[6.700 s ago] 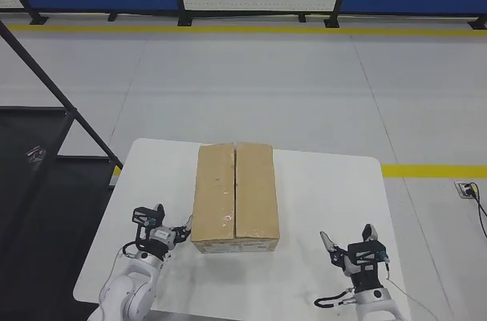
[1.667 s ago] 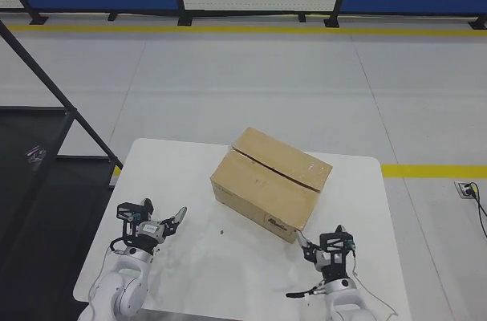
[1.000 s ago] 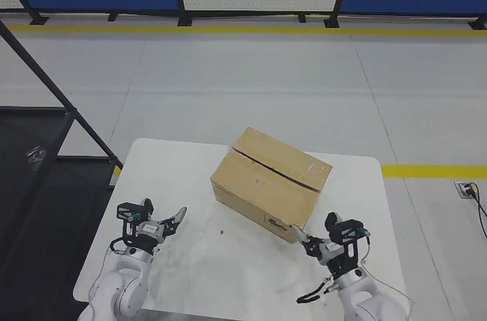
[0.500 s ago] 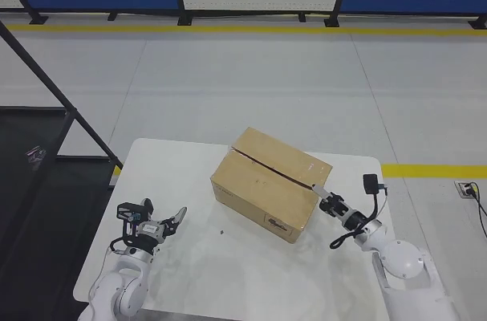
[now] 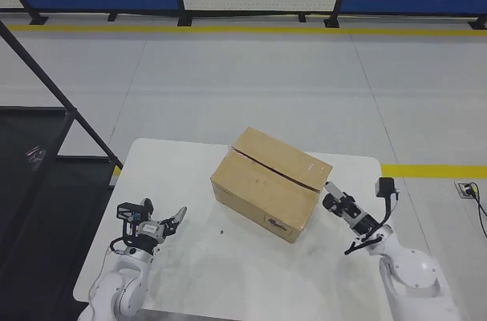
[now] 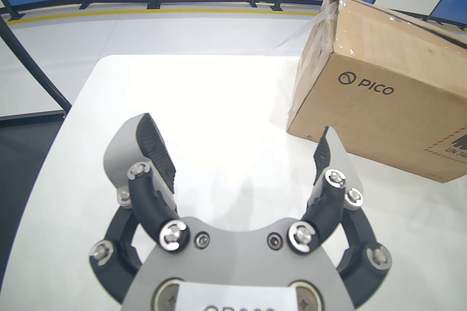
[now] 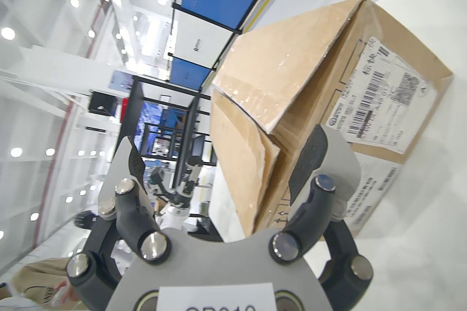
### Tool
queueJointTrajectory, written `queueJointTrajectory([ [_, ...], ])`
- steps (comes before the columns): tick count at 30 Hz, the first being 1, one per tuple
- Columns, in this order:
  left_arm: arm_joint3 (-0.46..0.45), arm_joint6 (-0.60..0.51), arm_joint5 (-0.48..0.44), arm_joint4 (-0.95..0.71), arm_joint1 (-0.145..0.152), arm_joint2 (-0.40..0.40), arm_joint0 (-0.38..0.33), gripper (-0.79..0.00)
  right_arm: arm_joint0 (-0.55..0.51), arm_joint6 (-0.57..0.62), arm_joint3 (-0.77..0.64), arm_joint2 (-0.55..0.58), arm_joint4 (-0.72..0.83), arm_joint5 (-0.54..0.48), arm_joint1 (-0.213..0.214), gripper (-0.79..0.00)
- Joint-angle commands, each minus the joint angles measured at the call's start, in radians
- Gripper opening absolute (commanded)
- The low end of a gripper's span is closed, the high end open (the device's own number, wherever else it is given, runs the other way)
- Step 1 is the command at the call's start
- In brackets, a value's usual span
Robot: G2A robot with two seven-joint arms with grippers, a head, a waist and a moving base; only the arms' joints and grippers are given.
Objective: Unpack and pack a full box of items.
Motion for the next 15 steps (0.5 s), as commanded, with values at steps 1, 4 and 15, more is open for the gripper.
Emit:
queueJointTrajectory([
  [1,0.0,0.0,0.0,0.0,0.0,0.0,0.0,0.0,0.007,0.043,0.018,0.005,0.059,-0.004,0.003,0.0],
  [4,0.0,0.0,0.0,0.0,0.0,0.0,0.0,0.0,0.027,0.056,0.05,-0.005,0.084,0.005,0.005,0.0],
  [15,0.0,0.0,0.0,0.0,0.0,0.0,0.0,0.0,0.072,0.101,0.098,-0.039,0.139,-0.004,0.014,0.0],
])
